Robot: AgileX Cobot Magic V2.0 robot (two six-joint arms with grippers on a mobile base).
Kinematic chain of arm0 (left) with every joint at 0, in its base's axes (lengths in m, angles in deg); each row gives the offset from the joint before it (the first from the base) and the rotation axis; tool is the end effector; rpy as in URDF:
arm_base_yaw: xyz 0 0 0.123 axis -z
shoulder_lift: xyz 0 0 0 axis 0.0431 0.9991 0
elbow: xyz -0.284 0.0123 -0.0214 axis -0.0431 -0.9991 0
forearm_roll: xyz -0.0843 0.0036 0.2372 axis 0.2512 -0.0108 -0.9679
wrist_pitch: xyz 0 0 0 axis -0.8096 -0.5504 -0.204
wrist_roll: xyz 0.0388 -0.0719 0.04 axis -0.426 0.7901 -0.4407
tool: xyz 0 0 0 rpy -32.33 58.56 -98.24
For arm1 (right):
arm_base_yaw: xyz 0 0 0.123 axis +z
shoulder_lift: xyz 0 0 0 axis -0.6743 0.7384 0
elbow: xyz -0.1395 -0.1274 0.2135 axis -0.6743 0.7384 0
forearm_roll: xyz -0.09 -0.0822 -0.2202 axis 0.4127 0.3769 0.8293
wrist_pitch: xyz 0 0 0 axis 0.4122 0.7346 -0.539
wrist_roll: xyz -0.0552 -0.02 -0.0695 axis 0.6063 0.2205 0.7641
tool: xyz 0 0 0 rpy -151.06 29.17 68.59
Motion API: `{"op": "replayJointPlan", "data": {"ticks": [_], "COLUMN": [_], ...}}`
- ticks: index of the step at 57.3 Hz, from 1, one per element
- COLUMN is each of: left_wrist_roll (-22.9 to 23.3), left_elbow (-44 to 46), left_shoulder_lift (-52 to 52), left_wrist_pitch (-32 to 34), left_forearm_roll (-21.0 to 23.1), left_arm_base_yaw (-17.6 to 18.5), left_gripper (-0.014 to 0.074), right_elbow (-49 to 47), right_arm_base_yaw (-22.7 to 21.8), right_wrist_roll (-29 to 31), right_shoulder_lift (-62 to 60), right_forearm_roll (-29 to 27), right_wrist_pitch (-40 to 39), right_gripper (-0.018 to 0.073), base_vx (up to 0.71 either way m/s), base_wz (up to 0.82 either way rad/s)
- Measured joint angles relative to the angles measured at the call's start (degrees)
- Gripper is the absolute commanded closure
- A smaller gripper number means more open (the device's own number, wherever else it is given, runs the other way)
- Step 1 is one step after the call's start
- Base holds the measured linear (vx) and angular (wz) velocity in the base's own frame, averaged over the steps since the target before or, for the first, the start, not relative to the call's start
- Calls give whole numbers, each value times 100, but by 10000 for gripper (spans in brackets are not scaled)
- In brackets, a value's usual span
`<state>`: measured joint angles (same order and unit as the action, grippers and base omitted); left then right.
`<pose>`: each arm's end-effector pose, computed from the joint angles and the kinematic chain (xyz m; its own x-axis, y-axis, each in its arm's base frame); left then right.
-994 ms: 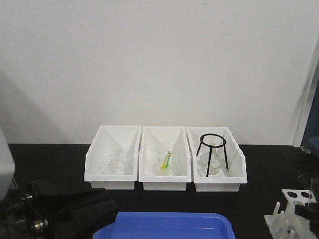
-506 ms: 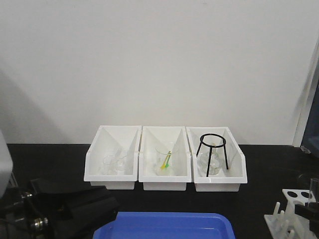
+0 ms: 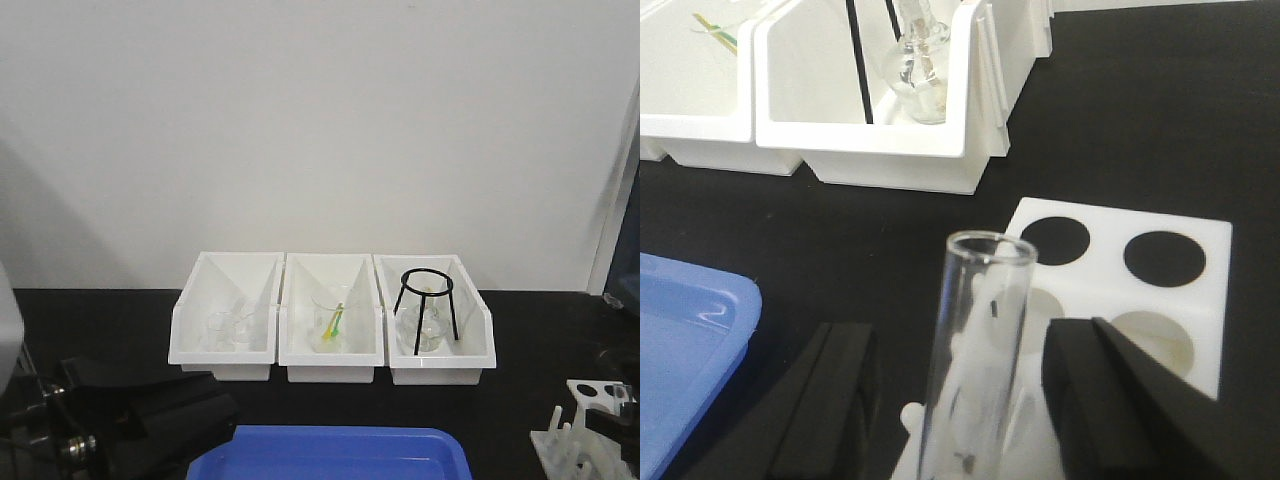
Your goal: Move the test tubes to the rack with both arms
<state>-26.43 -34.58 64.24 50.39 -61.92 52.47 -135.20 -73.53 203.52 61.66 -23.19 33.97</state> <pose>0.1140 -0.1546 0.3922 -0.1215 0.2448 -0.9619 0.7962 0.6027 0.0529 0.3092 -0.1075 0.1711 -0.4927 0.0399 -0.8693 -0.3123 0.9243 0.2194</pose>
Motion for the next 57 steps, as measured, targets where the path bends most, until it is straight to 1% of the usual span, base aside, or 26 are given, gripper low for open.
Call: {"op": "replayJointPlan", "data": {"ticks": [7,8,12,19,23,26,30,33,36,38,39,41,44,47,50,53,57], "left_wrist_roll": [6,87,106,119,175,281,461,593,700,754,791,832,866,942,1126,1454,1903], "left_elbow": [0,0,0,0,0,0,0,0,0,0,0,0,0,0,0,0,0], "left_shoulder_lift": [0,0,0,0,0,0,0,0,0,0,0,0,0,0,0,0,0], "left_wrist_pitch": [0,0,0,5,5,0,-12,-44,-105,-142,-165,-199,-269,-306,-318,-340,-399], "left_forearm_roll": [0,0,0,0,0,0,0,0,0,-2,-15,-22,-92,-198,-392,-709,-1198], "left_arm_base_yaw": [0,0,0,0,0,0,0,0,0,0,0,0,0,0,0,0,0], "left_gripper": [611,611,611,611,611,611,611,611,611,611,611,611,611,611,611,611,611], "right_elbow": [-29,-219,-352,-560,-654,-692,-703,-703,-703,-703,-703,-703,-703,-703,-703,-703,-703], "right_arm_base_yaw": [0,0,0,0,0,0,0,0,0,0,0,0,0,0,0,0,0], "right_wrist_roll": [0,0,-56,-501,-860,-1208,-1615,-1994,-2439,-2652,-2770,-2938,-3148,-3428,-3811,-4229,-4632], "right_shoulder_lift": [-130,-539,-774,-1210,-1472,-1742,-2128,-2404,-2791,-3016,-3155,-3391,-3780,-4161,-4514,-4863,-5157], "right_forearm_roll": [38,44,44,50,71,82,87,102,102,106,106,141,338,661,1019,1429,1823], "right_wrist_pitch": [-17,-10,-6,0,6,18,24,44,71,113,131,190,278,342,394,434,468], "right_gripper": [114,115,115,120,146,185,271,358,475,528,569,573,571,569,568,568,568], "base_vx": [0,0,0,0,0,0,0,0,0,0,0,0,0,0,0,0,0], "base_wz": [0,0,0,0,0,0,0,0,0,0,0,0,0,0,0,0,0]}}
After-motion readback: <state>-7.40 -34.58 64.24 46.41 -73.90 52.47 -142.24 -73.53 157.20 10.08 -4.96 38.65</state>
